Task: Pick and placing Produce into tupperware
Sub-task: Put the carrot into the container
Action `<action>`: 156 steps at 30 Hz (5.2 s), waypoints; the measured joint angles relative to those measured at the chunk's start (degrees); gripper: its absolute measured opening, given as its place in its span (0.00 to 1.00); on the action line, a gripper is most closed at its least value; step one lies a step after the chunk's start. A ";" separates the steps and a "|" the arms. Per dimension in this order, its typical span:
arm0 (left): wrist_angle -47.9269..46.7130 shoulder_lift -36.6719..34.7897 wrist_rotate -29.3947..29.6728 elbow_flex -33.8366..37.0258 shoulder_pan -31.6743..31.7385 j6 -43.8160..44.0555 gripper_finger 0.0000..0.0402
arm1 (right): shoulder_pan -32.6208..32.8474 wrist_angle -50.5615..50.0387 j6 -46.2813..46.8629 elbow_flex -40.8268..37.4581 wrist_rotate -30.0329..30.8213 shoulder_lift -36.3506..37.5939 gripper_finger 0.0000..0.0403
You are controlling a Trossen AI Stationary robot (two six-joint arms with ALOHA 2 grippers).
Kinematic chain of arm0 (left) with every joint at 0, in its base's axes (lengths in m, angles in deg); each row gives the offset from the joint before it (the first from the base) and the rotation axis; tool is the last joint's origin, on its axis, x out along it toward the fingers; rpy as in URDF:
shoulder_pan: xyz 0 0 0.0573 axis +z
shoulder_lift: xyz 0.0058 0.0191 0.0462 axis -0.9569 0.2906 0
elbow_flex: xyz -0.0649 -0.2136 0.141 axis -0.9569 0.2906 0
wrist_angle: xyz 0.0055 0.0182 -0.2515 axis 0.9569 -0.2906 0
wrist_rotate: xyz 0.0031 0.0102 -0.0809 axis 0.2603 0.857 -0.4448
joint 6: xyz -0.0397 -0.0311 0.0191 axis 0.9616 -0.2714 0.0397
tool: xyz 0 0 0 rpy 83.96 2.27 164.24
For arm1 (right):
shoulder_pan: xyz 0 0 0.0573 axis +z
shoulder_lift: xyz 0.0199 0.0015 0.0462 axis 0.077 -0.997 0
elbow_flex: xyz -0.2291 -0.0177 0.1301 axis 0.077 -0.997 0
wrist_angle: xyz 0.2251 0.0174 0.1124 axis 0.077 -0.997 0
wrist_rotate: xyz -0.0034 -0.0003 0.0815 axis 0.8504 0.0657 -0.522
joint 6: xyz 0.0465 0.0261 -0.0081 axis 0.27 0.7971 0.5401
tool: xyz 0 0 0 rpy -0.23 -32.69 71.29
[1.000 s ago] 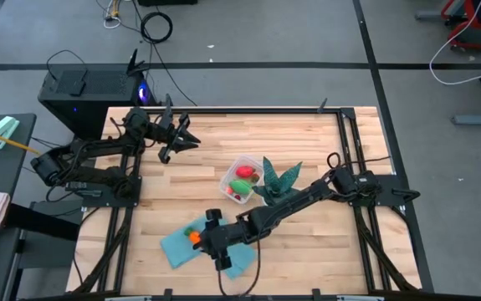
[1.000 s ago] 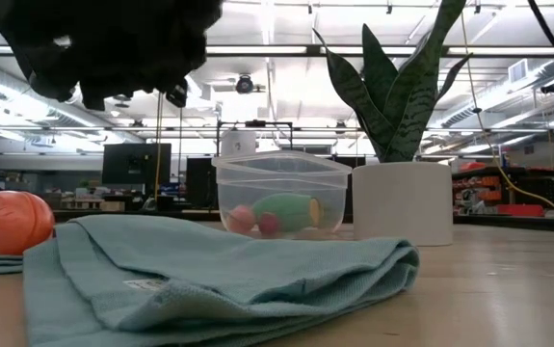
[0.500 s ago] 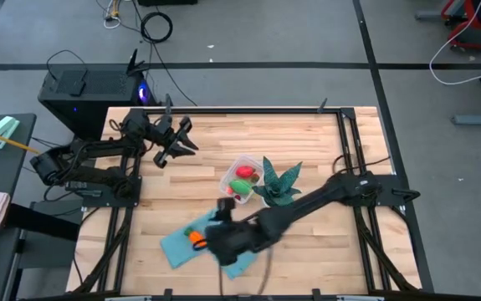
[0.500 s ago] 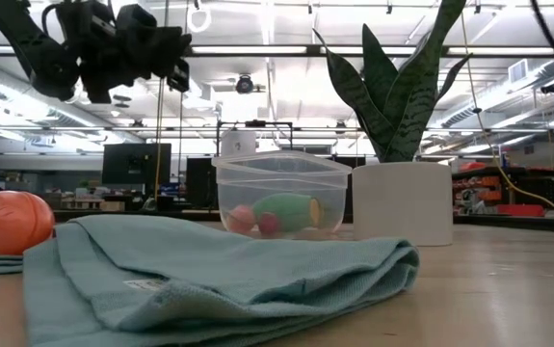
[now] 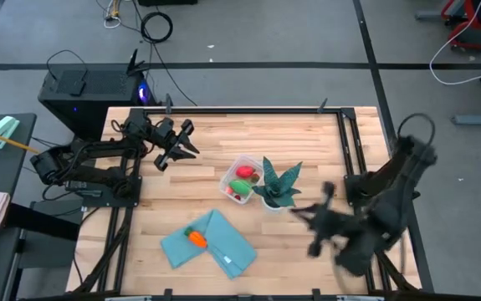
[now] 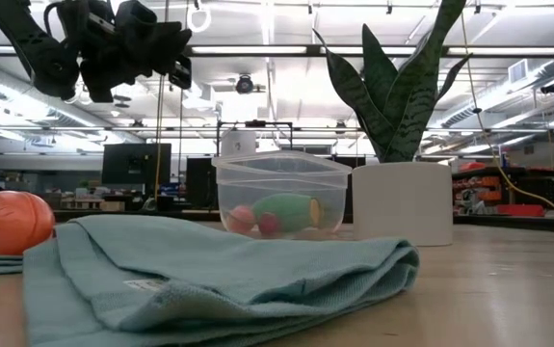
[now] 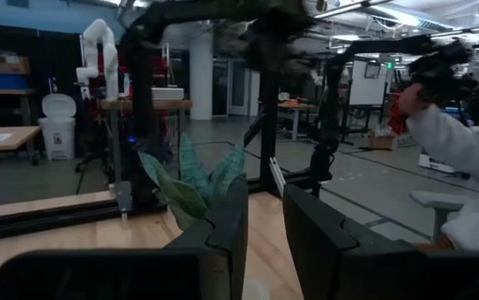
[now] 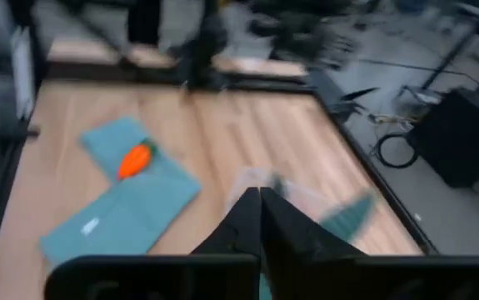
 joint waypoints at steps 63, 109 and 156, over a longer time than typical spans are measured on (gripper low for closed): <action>-2.21 0.02 3.08 0.00 0.07 -1.88 0.22 | -39.80 94.63 -22.97 -93.71 -54.07 51.63 0.00; -3.85 -1.42 1.60 -0.85 -9.42 -3.01 0.22 | -46.86 66.80 -27.06 -93.71 -55.89 88.29 0.07; -87.94 11.89 63.32 -24.09 -67.90 -28.18 0.46 | -46.86 66.81 -27.11 -93.71 -55.89 88.07 0.07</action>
